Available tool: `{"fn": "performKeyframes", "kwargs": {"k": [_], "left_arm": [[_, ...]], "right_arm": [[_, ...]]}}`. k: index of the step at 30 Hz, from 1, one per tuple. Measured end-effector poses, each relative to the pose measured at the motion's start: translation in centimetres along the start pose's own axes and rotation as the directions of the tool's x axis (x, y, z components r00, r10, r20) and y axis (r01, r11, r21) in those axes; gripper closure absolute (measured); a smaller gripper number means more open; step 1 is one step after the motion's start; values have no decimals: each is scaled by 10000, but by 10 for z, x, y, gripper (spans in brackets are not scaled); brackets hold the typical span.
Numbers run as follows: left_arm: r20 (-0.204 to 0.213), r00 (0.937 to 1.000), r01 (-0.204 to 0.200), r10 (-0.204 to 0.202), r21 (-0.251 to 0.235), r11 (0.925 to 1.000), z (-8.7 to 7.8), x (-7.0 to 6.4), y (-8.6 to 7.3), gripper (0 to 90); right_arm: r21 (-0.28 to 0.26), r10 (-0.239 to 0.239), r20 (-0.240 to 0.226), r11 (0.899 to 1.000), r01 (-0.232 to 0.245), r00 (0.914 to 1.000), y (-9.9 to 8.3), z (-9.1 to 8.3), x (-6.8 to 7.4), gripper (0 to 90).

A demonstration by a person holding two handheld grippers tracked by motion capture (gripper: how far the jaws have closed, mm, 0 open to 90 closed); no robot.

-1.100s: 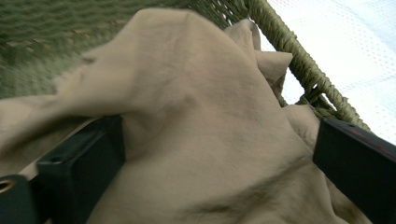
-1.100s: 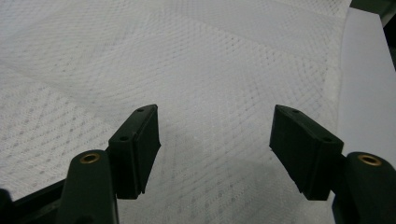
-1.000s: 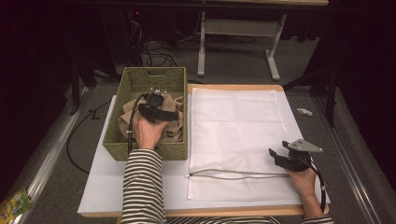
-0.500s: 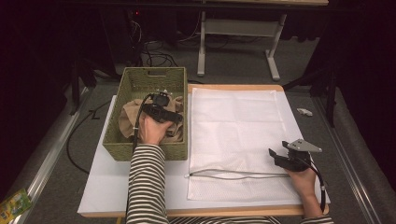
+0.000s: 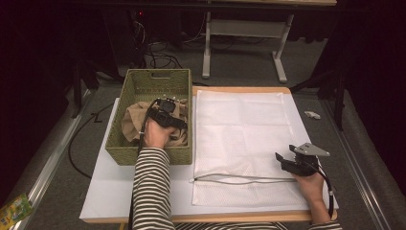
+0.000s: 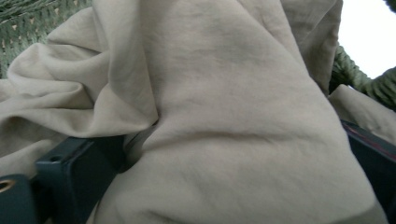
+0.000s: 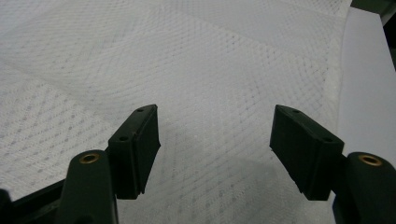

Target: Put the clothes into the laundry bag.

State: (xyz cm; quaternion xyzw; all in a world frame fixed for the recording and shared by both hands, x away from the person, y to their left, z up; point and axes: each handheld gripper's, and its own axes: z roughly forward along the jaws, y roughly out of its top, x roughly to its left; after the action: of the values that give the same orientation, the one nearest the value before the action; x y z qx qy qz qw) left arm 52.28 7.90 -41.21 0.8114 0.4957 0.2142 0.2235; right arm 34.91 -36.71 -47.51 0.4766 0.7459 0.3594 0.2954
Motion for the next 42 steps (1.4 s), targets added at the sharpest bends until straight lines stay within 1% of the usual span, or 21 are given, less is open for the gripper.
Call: {"fn": "performKeyframes", "kwargs": {"k": [3,7,8,9,13,14,15,18,20,23,26,27,28,29,31,32,37,38,40,41,42], "left_arm": [[-315,9995,-70,72,67,10000,-1,0,0,108],[-820,9966,64,-43,255,9997,1,0,0,130],[-820,9966,64,-43,255,9997,1,0,0,140],[-1147,9934,116,-71,386,9992,3,-1,0,144],[-1798,9837,96,21,641,9979,9,-7,1,145],[-1864,9824,78,64,758,9971,11,-9,2,144],[-1872,9823,55,107,857,9963,12,-9,3,145],[-1687,9856,262,-82,1048,9941,15,-8,3,150],[-1630,9866,264,-76,1136,9932,17,-8,3,153],[-1469,9891,298,-82,1459,9889,22,-8,3,189],[-1422,9898,284,-51,1625,9863,24,-8,3,271],[-1465,9892,255,25,1888,9817,25,-9,3,314],[-1465,9892,255,25,1888,9817,25,-9,3,346],[-1534,9881,440,-111,2123,9762,25,-8,4,395],[-1574,9875,465,-114,2218,9740,25,-7,4,486],[-1708,9853,404,15,2418,9695,24,-7,6,529],[-1858,9823,261,245,2649,9639,23,-7,9,637],[-1858,9823,261,245,2649,9639,23,-7,9,658],[-2093,9766,66,487,2556,9668,18,-9,11,683],[-2093,9766,66,487,2556,9668,18,-9,11,691],[-2332,9686,-305,860,2318,9723,11,-13,11,698]], "right_arm": [[4,-12,-1,10000,12,10000,0,0,0,327],[26,-87,39,10000,87,10000,0,0,0,326],[32,-94,40,10000,94,9999,0,0,0,326],[26,-62,45,10000,62,10000,0,0,0,326],[60,-40,76,10000,40,10000,0,0,1,326],[57,-46,71,10000,46,10000,0,0,1,326],[57,-47,71,10000,46,10000,0,1,1,325],[51,-107,81,9999,106,9999,0,1,1,326],[60,-87,83,9999,86,9999,0,1,1,325],[41,-140,84,9999,140,9999,0,1,1,325],[42,-154,81,9999,154,9998,0,1,1,324],[37,-147,79,9999,147,9999,0,1,1,324],[37,-147,79,9999,147,9999,0,1,1,324],[36,-147,77,9999,147,9999,0,1,1,325],[54,-154,88,9999,154,9998,0,1,1,325],[66,-124,82,9999,123,9999,0,1,2,324],[47,-125,83,9999,125,9999,0,1,2,325],[47,-125,83,9999,125,9999,0,1,2,325],[74,-124,96,9999,123,9999,0,0,2,324],[74,-124,96,9999,123,9999,0,0,2,324],[43,-130,103,9999,129,9999,0,1,2,324]]}}
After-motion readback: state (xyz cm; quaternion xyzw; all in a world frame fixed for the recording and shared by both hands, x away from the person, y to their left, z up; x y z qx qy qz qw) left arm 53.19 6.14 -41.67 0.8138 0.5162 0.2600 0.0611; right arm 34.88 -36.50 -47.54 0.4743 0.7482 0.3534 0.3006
